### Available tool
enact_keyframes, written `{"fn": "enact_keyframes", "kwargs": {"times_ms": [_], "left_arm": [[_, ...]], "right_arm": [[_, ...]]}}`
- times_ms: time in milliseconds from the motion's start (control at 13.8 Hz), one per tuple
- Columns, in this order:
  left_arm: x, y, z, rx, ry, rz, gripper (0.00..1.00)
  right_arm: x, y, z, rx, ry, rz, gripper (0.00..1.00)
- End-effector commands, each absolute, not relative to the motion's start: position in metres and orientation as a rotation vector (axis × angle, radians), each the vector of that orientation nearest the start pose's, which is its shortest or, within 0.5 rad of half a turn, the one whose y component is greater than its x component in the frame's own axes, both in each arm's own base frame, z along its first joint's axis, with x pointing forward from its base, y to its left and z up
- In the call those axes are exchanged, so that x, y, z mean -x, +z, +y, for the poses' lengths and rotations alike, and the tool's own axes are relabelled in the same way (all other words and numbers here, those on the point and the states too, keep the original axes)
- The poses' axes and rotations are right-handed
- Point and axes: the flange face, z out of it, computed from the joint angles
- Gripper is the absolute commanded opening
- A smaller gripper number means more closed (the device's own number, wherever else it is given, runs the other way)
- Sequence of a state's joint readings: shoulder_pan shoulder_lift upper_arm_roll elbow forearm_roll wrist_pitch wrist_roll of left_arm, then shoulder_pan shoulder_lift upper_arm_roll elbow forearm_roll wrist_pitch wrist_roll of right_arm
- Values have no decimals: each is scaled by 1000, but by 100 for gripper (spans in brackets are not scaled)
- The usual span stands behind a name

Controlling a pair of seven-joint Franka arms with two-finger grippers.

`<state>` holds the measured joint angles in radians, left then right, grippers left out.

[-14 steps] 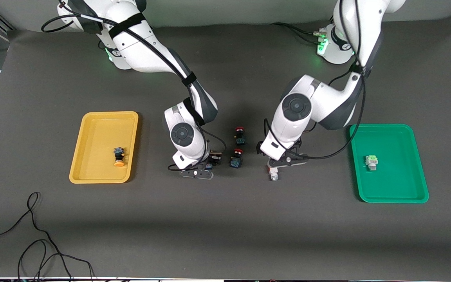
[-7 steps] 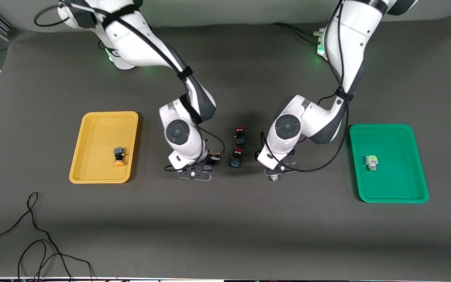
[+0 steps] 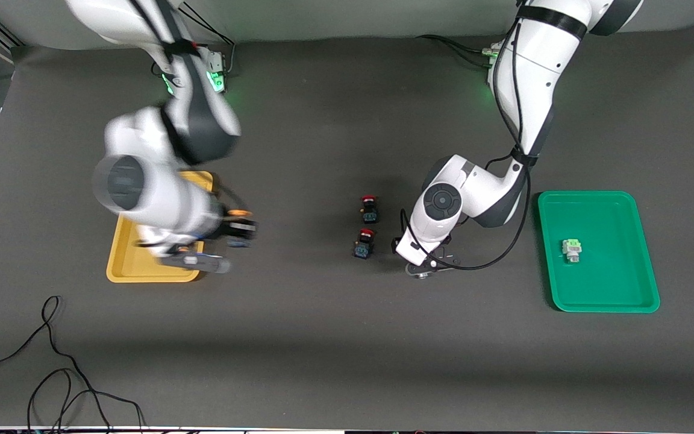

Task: Place green and yellow buttons in trays
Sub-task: 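Grasp the second orange button with the right gripper while the left grasps green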

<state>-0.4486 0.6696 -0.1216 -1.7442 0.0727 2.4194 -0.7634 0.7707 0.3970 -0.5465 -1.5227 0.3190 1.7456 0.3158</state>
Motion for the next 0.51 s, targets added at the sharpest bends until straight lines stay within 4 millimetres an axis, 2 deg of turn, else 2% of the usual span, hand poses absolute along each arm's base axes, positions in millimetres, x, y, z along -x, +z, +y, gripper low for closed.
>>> {"fn": "enact_keyframes", "kwargs": {"times_ms": [0,145,289,434], "left_arm": [[-572,194,-355,3151,-40,-285,44],[-574,191,-352,3147,-41,-287,23],[-579,191,-346,3149,-47,-297,12],[-581,192,-344,3151,-53,-298,1]], "right_arm": [[-612,451,155,3051,270,132,0],[-614,441,109,3076,286,49,0],[-612,426,65,3079,292,-16,0],[-604,393,20,3088,257,-94,0]]}}
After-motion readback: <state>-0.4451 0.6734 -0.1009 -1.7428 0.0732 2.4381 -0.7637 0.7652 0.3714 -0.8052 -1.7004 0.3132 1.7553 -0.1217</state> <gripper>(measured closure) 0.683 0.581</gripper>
